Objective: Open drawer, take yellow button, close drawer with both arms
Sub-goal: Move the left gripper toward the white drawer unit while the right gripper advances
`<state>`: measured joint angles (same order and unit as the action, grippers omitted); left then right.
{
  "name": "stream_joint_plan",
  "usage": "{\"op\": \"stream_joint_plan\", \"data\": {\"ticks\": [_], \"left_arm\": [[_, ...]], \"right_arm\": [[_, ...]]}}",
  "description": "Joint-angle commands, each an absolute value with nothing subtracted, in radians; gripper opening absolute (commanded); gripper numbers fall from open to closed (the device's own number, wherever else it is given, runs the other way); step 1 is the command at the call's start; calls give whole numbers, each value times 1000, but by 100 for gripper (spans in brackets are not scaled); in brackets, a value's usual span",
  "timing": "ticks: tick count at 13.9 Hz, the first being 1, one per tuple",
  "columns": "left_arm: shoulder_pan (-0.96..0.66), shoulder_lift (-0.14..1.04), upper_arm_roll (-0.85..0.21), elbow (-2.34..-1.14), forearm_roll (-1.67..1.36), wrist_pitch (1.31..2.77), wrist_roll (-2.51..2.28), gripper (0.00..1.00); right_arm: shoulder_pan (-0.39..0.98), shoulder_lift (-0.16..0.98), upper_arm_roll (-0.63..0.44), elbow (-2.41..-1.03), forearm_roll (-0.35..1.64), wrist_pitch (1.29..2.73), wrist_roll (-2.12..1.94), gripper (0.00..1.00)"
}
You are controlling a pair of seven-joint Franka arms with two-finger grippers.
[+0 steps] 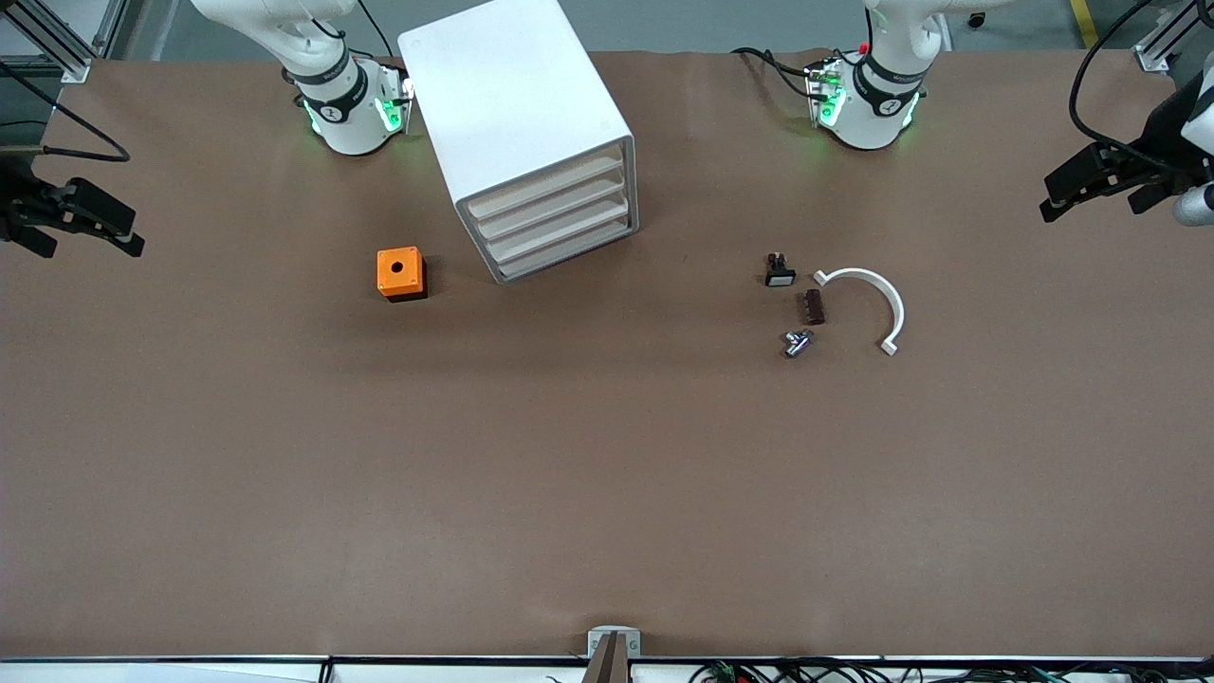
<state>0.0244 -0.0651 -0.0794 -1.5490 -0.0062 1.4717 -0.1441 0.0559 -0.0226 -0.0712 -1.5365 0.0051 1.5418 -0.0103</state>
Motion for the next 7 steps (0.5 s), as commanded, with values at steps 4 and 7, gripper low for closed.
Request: {"op": "stream_joint_plan", "data": {"ticks": [4,7], "left_arm": [[32,-45,-80,-1517,17,1456,-137,100],[31,32,-78,-1488,50,1457,-135,100]], "right_arm": [[44,-17,-61,-1517,-12,1534,-3,100],[44,-17,-61,-1517,-12,1534,-3,100]]}}
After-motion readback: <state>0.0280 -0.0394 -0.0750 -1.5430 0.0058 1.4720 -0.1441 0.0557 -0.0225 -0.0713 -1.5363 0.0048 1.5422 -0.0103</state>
